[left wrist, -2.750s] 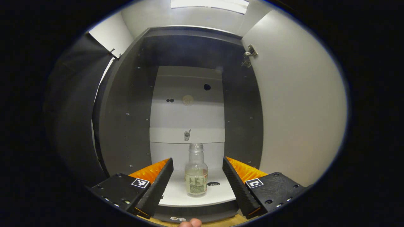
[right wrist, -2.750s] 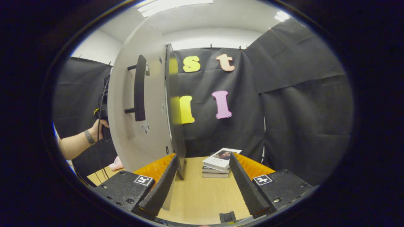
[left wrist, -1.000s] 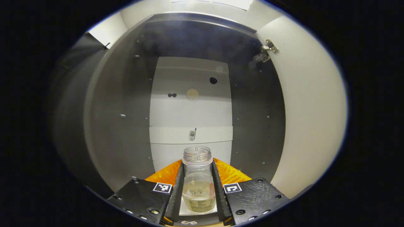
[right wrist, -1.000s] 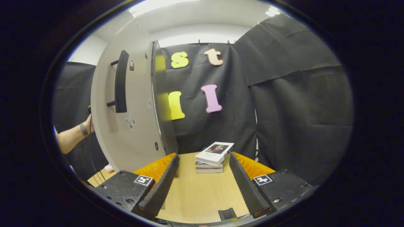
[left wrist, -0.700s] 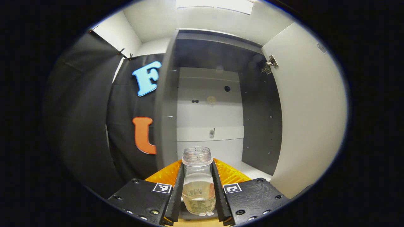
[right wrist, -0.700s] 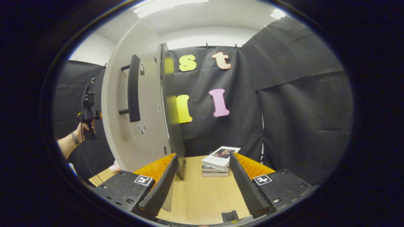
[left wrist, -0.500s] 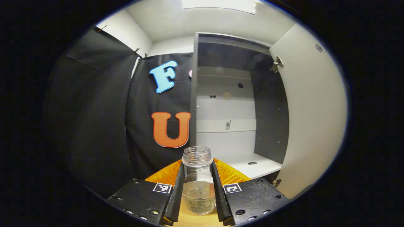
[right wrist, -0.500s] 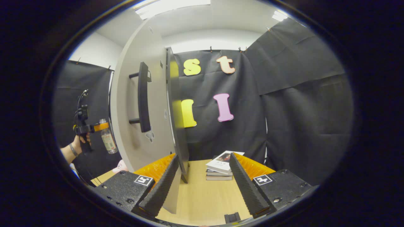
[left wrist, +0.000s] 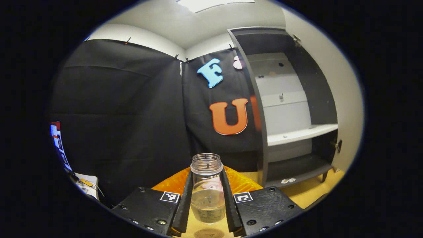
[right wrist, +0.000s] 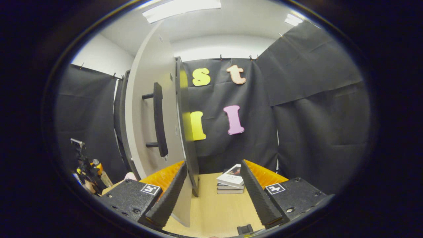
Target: Open the cabinet door with the right hand, grasp the bottle in the cabinet with the left hand and place it on the coaster, then close the cabinet door with the right hand.
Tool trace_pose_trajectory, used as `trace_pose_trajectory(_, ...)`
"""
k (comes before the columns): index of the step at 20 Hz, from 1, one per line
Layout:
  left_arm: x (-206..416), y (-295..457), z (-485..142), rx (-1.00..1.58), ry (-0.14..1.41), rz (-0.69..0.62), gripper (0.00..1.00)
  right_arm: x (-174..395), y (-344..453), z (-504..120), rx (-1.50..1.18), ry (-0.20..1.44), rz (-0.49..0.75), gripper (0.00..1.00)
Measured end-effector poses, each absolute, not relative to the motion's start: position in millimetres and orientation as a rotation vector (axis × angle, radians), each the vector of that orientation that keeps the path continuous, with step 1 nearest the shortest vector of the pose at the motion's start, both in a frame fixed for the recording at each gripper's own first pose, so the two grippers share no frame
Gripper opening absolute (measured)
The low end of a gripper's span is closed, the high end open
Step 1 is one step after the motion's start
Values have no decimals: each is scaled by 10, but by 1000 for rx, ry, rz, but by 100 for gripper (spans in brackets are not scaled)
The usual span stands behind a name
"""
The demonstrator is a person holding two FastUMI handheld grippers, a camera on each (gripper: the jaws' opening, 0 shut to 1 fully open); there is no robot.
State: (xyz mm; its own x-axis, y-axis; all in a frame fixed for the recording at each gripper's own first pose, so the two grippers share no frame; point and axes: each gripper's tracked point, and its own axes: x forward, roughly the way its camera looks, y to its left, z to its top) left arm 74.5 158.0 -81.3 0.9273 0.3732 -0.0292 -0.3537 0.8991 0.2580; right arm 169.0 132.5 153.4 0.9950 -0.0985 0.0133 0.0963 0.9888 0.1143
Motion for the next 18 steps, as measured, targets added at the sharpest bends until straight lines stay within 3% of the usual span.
trace_pose_trajectory(8,342,1795,-1729,193,79,421,45,1491,1377,1578,92,16,-174,100)
trace_pose_trajectory(18,279,1937,-2015,114,85,439,45,1437,1446,1507,69,63,-217,99)
